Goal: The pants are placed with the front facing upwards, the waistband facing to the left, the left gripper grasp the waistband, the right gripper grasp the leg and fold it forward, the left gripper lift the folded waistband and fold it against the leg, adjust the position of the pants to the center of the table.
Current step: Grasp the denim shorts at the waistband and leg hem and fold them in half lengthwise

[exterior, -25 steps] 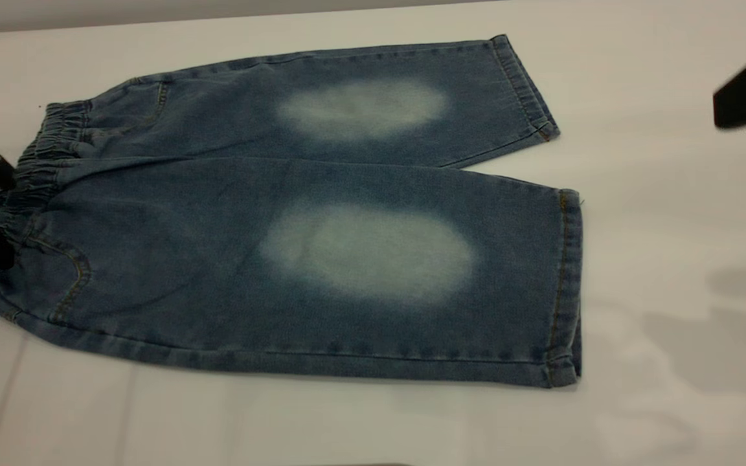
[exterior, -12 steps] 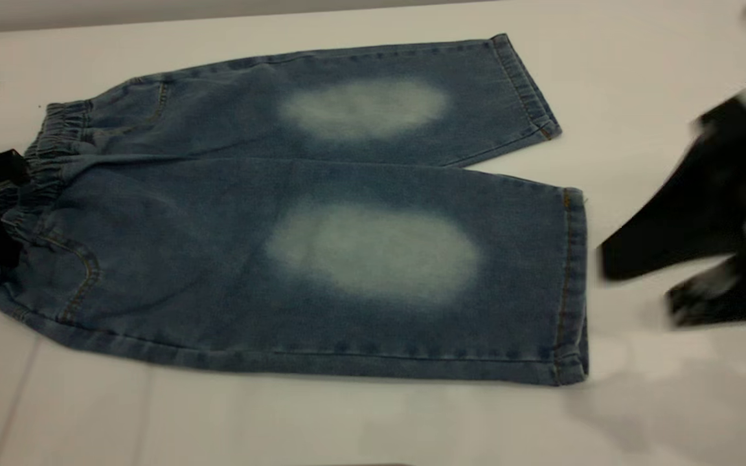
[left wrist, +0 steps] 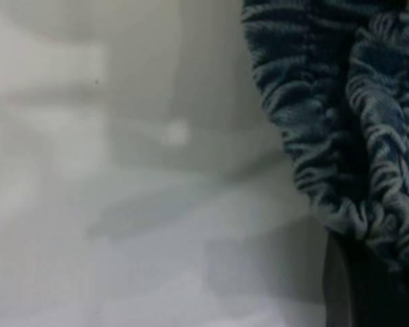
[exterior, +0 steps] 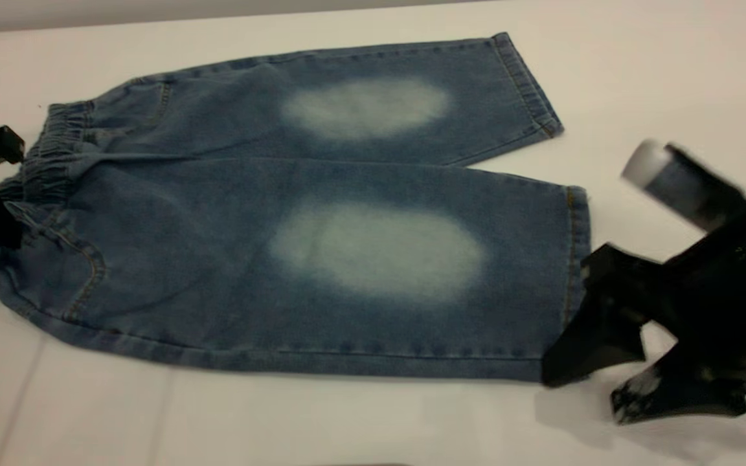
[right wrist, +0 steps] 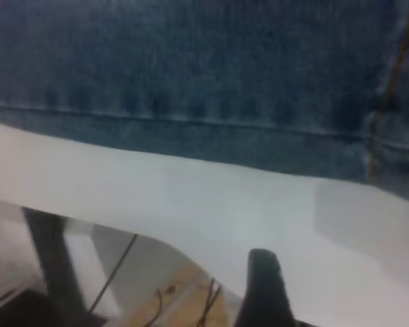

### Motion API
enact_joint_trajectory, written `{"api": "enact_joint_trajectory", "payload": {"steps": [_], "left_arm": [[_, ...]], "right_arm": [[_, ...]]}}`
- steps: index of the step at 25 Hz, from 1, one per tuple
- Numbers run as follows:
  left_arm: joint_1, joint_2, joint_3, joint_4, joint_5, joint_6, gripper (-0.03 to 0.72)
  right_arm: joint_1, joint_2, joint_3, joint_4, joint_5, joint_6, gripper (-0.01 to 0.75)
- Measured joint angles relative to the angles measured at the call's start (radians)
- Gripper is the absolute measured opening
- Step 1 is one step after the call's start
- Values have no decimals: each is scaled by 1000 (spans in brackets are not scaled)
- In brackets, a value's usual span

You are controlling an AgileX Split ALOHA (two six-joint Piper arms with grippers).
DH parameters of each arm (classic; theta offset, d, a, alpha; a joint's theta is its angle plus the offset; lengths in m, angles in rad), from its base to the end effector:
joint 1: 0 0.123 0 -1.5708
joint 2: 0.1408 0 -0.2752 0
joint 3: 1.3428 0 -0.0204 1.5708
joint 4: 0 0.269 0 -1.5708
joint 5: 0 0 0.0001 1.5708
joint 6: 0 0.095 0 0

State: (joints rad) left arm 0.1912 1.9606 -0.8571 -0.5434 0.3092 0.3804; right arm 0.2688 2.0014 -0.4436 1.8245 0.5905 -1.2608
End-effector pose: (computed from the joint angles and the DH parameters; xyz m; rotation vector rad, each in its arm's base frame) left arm 0.3217 0.0470 0.0524 -0.4389 2.8089 -0.2148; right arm 0.1957 0.1071 0.0117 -0.3947 -2.9584 -0.9598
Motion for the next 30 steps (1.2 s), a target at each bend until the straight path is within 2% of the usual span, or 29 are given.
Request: {"api": "enact_joint_trajectory", "payload": {"steps": [4,8,14,20,25,30], "left_arm": [[0,0,0,-23,2,15,61],[0,0,0,-28,6,19,61],[-1,0,0,-29,9,23,61],[-1,0,0,-29,11,22,61],[-1,0,0,-30,11,22,61],[-2,0,0,-30,11,22,61]], "right_arm": [[1,94,-67,0,78,-10,440],[2,141,-140,1,111,-25,436],[2,150,-199,0,87,-33,428],[2,150,-214,1,49,-33,381],[-2,150,-218,1,43,-33,373],[-29,140,-220,-68,45,-15,372]]}}
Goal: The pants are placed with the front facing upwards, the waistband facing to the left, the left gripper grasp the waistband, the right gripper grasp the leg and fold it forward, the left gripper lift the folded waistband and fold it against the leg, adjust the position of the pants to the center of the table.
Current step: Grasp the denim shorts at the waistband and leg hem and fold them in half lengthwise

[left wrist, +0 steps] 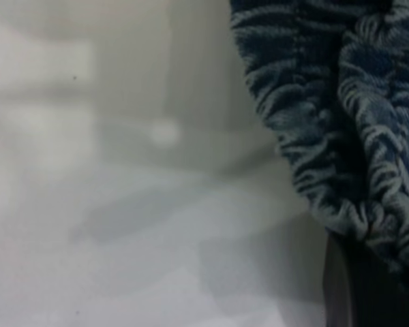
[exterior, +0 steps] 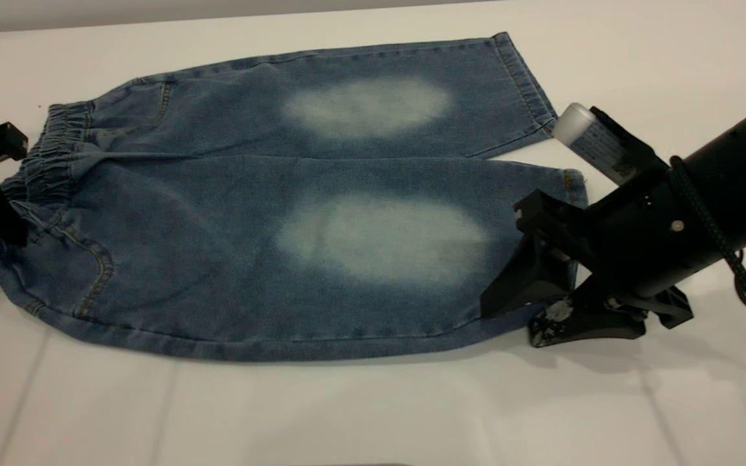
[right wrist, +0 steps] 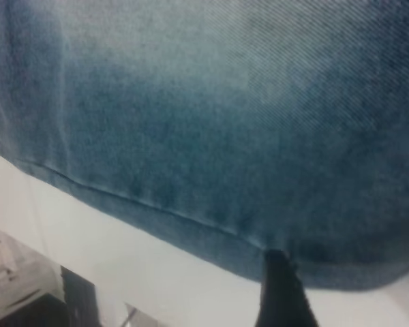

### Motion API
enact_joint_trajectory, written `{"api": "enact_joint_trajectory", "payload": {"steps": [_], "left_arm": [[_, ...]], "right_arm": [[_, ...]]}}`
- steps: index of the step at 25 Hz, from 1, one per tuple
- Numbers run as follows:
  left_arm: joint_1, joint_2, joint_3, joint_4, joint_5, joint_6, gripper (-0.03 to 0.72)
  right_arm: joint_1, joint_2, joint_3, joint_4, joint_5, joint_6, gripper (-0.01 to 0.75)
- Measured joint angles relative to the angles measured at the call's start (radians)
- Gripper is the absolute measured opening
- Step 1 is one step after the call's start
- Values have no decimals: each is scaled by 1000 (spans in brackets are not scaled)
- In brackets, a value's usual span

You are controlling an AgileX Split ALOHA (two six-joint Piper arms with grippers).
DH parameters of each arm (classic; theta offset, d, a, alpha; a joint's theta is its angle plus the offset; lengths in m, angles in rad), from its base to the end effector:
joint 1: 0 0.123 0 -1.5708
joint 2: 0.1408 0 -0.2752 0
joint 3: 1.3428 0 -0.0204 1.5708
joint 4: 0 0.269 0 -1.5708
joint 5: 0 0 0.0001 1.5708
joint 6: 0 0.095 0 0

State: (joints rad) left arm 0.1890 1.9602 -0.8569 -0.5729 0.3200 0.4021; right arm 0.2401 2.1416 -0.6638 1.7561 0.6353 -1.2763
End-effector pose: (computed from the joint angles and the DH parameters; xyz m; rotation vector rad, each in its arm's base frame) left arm 0.3215 0.0450 0.0526 -0.4420 2.8117 -0.2359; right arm 0.2509 0.1186 -0.0029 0.2630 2.8976 1.0398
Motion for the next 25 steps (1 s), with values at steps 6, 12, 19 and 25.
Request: {"api": "enact_joint_trajectory", "payload": {"steps": [6,12,19,25], "left_arm": [[0,0,0,0,0,0,61],[0,0,0,0,0,-1,61],[0,0,0,0,0,-1,61],[0,0,0,0,0,-1,61]], "right_arm": [[-15,-65,2,-189,-12,129,375],[-15,-102,6,-287,-112,190,379],[-17,-89,6,-326,-135,218,442],[-18,-79,6,-308,-97,212,470]]}}
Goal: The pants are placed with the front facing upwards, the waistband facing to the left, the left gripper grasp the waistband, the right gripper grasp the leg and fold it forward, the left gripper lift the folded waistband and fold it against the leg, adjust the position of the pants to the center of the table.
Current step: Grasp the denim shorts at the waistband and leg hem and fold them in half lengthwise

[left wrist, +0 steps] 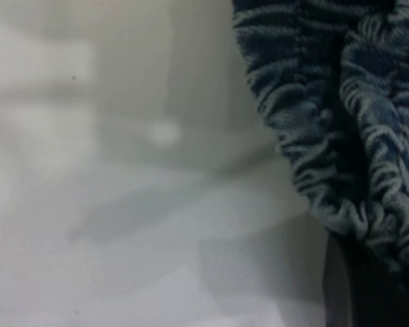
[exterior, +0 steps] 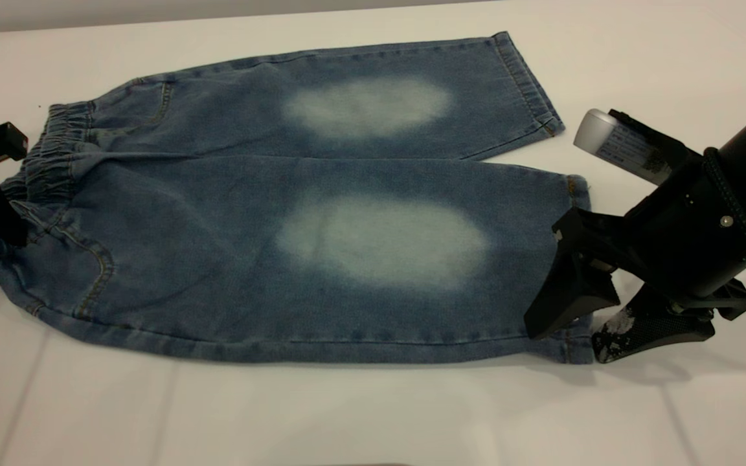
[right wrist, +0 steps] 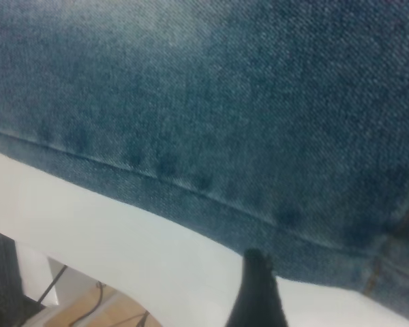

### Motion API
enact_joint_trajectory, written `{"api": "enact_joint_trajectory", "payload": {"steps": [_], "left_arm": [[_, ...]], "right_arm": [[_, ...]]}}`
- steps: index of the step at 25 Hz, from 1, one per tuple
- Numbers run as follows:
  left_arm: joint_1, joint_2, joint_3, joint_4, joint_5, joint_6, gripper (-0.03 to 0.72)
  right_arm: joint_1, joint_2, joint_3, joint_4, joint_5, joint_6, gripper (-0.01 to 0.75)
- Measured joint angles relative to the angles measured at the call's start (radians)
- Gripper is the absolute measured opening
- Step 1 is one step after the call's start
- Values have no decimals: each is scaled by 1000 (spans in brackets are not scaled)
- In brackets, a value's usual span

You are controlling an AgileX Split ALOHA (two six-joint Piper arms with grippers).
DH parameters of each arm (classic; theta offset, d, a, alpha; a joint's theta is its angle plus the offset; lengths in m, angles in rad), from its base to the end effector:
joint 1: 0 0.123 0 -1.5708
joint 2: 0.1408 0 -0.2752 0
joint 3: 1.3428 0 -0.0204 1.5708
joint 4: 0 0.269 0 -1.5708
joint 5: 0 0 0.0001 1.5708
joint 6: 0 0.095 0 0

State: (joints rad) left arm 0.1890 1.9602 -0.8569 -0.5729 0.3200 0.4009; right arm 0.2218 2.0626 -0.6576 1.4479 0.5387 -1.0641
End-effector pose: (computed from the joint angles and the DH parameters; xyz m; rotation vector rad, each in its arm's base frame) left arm 0.3215 0.0450 0.0526 -0.4437 2.8116 -0.2362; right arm 0.2473 0.1054 0.0092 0.1392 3.0021 0.8653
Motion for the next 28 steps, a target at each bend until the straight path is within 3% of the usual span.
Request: {"api": "enact_joint_trajectory", "payload": {"steps": [11,20,23,28], "left_arm": [[0,0,0,0,3,1,61],[0,-1,0,0,13,2,61],[0,-3,0,0,19,1,61],[0,-5,0,0,24,1,61]], "right_arm": [[0,12,0,230,19,-189,476],[0,65,0,279,130,-234,468],[0,71,0,323,128,-260,403],[0,71,-11,367,112,-285,182]]}}
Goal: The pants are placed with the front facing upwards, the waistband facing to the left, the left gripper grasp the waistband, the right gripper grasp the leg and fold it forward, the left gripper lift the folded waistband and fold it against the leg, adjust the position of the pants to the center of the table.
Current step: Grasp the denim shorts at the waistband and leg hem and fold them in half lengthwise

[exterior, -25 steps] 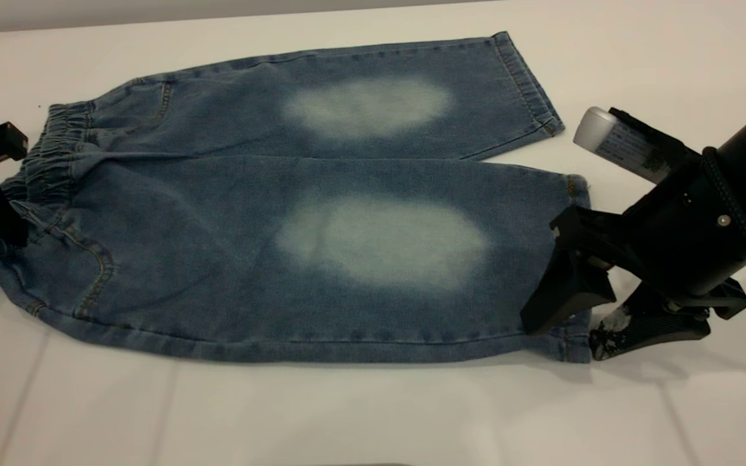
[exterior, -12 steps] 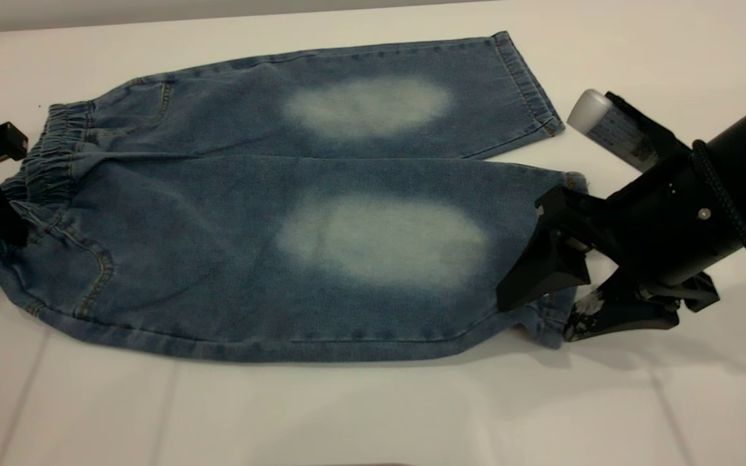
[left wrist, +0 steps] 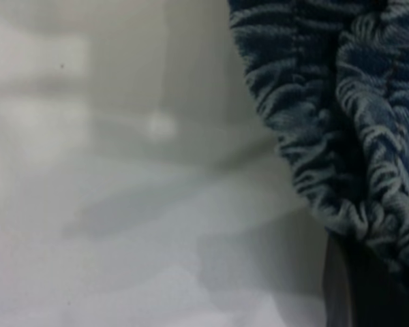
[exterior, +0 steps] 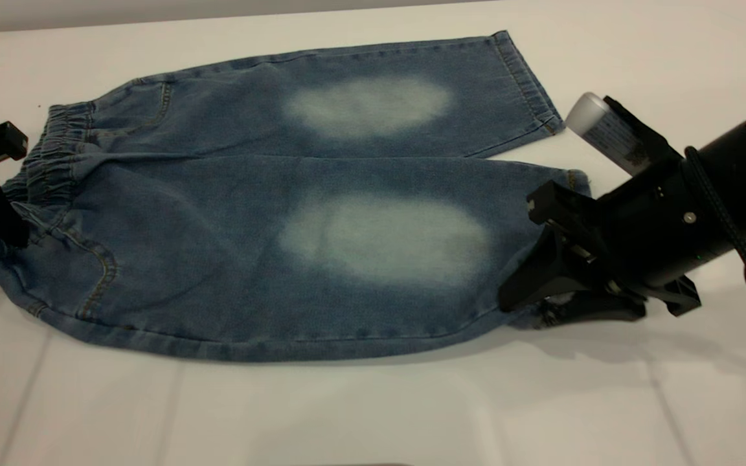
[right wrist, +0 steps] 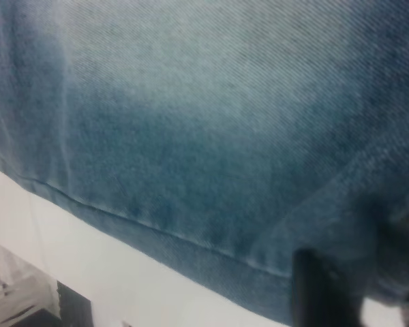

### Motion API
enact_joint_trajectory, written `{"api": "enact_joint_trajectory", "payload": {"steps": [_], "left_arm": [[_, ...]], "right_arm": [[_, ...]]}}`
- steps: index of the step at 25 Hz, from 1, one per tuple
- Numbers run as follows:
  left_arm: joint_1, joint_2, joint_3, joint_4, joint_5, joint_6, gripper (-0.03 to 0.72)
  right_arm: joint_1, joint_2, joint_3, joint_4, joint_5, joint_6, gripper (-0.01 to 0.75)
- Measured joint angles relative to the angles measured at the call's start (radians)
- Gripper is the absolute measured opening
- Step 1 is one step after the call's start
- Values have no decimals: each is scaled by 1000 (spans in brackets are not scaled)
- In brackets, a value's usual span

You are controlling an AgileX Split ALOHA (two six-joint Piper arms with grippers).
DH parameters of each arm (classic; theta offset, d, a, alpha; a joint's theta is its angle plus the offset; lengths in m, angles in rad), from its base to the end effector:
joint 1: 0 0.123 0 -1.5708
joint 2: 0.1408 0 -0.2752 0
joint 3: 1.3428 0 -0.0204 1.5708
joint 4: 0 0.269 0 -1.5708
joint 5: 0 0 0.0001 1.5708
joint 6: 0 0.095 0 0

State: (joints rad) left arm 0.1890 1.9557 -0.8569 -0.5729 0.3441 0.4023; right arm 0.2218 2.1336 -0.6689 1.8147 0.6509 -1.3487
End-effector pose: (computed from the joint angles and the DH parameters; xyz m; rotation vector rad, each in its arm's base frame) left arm 0.3202 0.0435 0.0537 -0.4384 2.8268 -0.2550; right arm 0.2588 0.1157 0.0013 0.2559 2.8318 1.0554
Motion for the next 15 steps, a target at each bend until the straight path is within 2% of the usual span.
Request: {"api": "enact_joint_trajectory", "payload": {"steps": [3,4,9,15], "left_arm": [[0,0,1,0,2,0,61],[0,0,1,0,3,0,61],[0,-1,1,0,16,0,62],[0,-61,1,0,66,0,62]], "right_arm": [[0,0,-18,4,2,0,58],[0,0,-24,6,7,0,40],[0,0,-43,6,80,0,30],[0,0,-47,6,226,0,30]]}}
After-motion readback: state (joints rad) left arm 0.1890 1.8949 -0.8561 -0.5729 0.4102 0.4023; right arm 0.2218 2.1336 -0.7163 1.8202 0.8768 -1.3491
